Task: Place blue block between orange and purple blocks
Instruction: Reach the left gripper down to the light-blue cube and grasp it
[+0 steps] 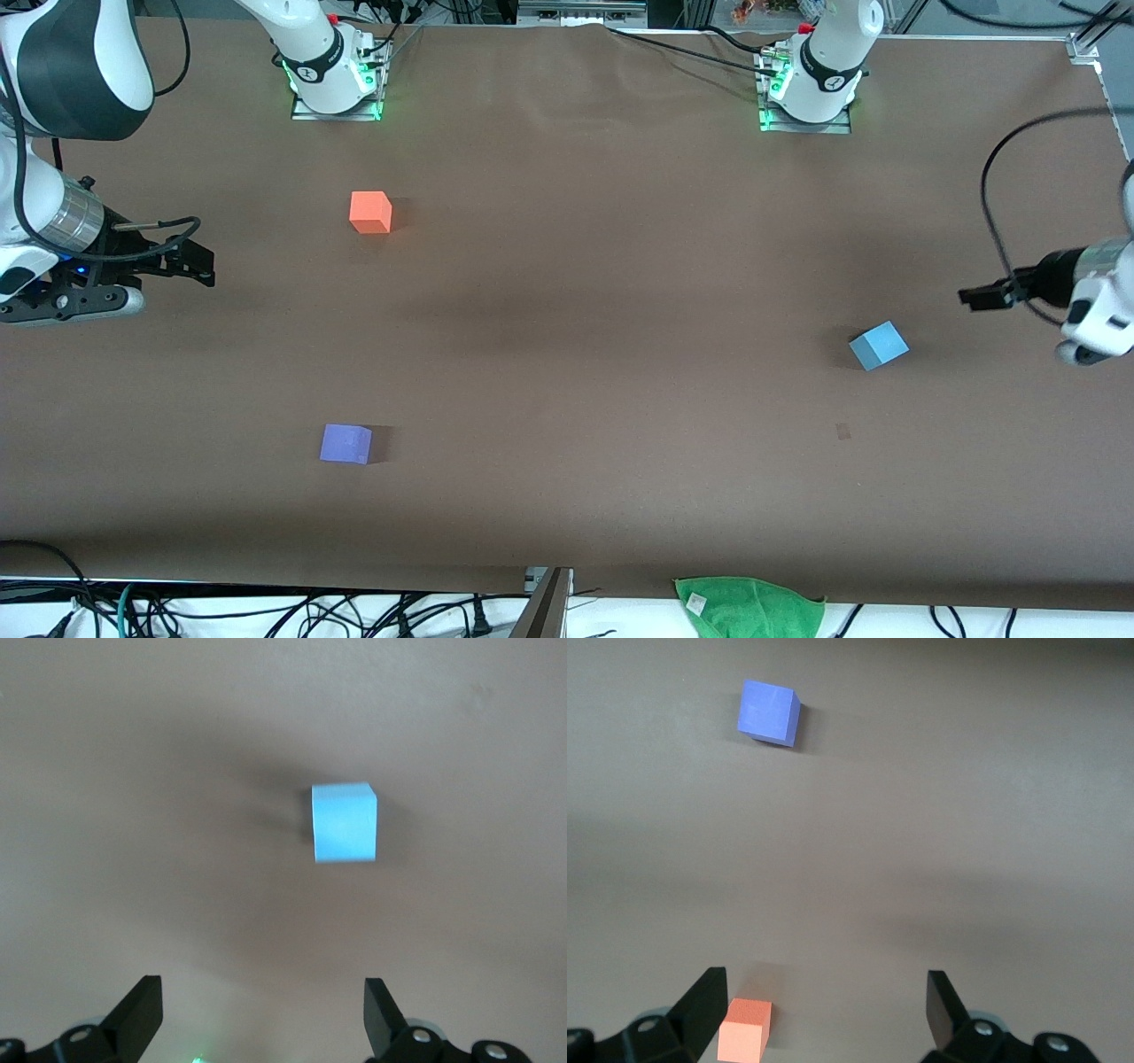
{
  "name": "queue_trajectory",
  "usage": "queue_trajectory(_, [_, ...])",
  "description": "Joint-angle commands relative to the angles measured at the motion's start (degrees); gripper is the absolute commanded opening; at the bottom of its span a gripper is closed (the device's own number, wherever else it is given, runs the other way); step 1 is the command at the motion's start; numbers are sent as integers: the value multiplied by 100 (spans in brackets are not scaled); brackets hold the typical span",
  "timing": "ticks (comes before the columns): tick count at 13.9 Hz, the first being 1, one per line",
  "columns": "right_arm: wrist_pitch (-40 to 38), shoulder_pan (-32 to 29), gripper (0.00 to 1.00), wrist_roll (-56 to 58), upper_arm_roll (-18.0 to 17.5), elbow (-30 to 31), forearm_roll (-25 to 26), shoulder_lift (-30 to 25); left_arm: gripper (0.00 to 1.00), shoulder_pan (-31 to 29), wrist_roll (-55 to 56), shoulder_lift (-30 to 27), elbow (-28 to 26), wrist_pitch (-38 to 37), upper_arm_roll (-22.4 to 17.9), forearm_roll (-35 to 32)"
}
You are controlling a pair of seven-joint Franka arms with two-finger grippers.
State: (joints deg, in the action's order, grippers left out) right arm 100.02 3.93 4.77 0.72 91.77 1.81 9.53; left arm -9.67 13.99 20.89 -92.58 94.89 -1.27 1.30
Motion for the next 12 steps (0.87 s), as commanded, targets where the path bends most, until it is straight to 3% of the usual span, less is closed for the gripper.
queue_trajectory(1, [-97,-15,99,42,-36,-142,100,58,100,96,628,126,-356,695,21,116])
queue_trajectory(5, [-97,-15,100,24,-36,-150,100,49,100,141,544,434,-1058,2372,39,81])
queue_trajectory(12, [-316,2,99,-11,-63,-220,100,-21,100,413,701,451,-1586,3305,65,28])
